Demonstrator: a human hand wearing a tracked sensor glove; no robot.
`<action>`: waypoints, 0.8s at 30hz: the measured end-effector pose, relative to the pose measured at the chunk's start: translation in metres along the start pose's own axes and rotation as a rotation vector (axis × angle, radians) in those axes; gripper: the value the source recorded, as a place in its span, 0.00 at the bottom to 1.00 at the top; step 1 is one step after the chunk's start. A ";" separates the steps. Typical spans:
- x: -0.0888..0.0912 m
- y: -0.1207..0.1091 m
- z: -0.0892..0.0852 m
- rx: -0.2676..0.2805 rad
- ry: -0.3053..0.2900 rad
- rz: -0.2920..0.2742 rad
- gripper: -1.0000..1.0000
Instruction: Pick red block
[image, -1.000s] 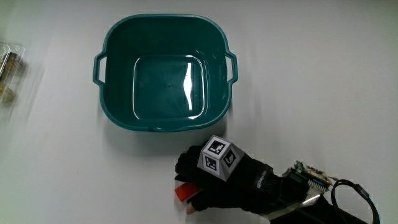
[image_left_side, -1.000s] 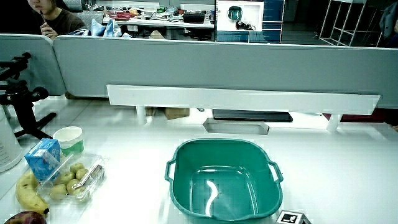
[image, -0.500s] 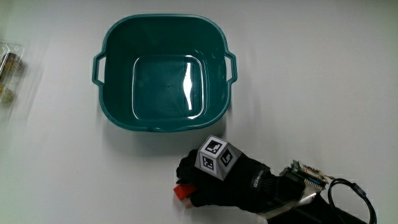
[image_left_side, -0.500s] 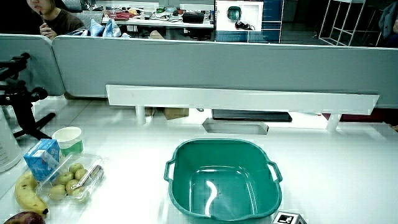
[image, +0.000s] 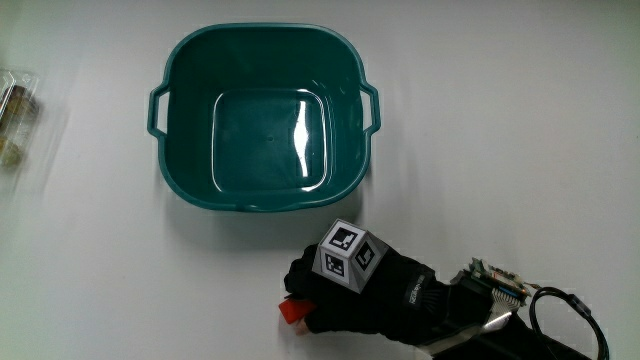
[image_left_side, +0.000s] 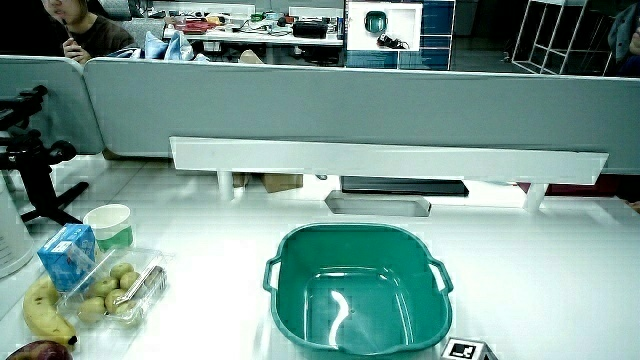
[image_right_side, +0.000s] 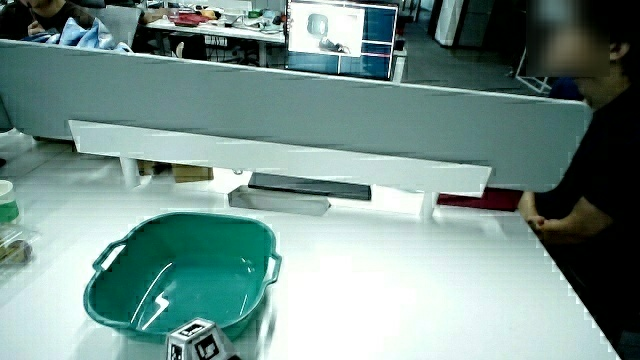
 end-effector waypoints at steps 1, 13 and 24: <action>-0.003 -0.003 0.005 0.020 -0.012 0.012 1.00; -0.006 -0.025 0.033 0.080 -0.017 0.023 1.00; -0.001 -0.045 0.069 0.181 -0.028 0.014 1.00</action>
